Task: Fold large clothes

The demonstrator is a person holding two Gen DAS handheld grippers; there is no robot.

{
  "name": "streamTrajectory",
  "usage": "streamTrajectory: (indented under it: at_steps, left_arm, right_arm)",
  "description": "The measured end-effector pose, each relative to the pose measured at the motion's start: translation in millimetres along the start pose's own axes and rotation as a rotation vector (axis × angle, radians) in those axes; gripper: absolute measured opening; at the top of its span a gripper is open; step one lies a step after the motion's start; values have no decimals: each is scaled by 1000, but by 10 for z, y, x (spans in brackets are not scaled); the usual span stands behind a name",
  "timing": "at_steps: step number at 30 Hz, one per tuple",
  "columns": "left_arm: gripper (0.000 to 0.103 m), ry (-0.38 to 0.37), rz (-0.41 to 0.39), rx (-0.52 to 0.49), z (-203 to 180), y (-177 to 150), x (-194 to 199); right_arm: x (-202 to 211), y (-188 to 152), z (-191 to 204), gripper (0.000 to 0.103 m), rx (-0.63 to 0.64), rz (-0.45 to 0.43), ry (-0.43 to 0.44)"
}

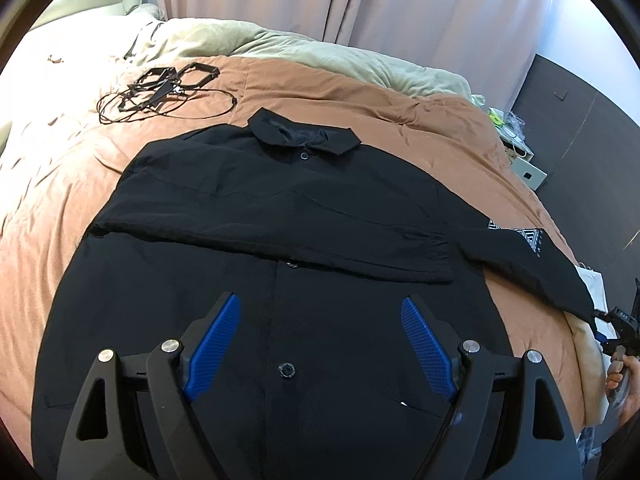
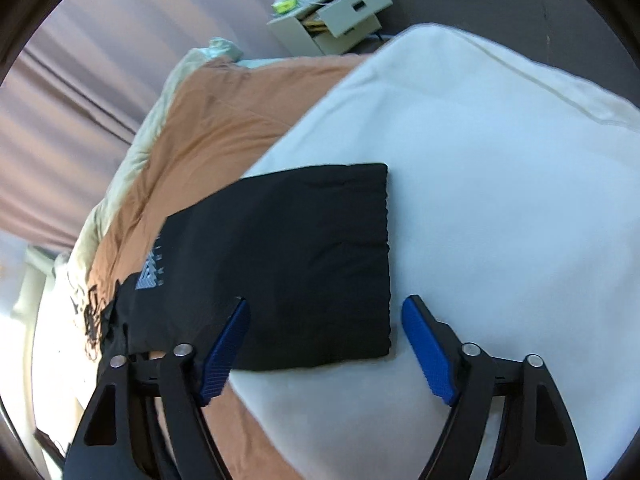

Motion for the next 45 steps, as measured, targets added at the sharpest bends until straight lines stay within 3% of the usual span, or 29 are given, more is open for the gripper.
streamTrajectory:
  at_steps: [2,3,5,9,12,19,26,36,45]
  left_arm:
    - [84,-8,-12,19,76,-11,-17]
    - [84,-16,-18,30,116,-21,-27]
    - [84,-29,-26,60,219,-65,-58]
    - [84,-49,-4,96,339,-62,-110]
    - [84,-68,-34,103,396,-28,-67]
    - [84,-61,-80,174,732,7,23]
    - [84,-84,-99,266,1034,-3,74]
    - [84,-93,-136,394,1487,32,213]
    - [84,-66,-209,520,2087,24,523]
  right_arm:
    - [-49,18,-5,32,-9,15,-23]
    - [-54,30,3,27,-15,22,-15]
    - [7,52,46,26,-23,8,15]
    - [290,60,367,26,65,-48,-36]
    - [579,78,759,25,134,-98,-55]
    - [1189,57,2011,25,305,-205,-72]
    - [1443,-170,3320,25,464,-259,-82]
    - [1362,-798,5025,25,691,-262,-26]
    - [752,-1484,6121,25,838,-202,-16]
Point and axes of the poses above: each gripper's, at about its wrist camera, not at the fingertips, and x roughly against the way its jaws point, z to its left, y to its top, the point moved 5 cm from there along -x, roughly the way its jaws point, and after that the axes turned 9 degrees about z, right-handed, at the moved point
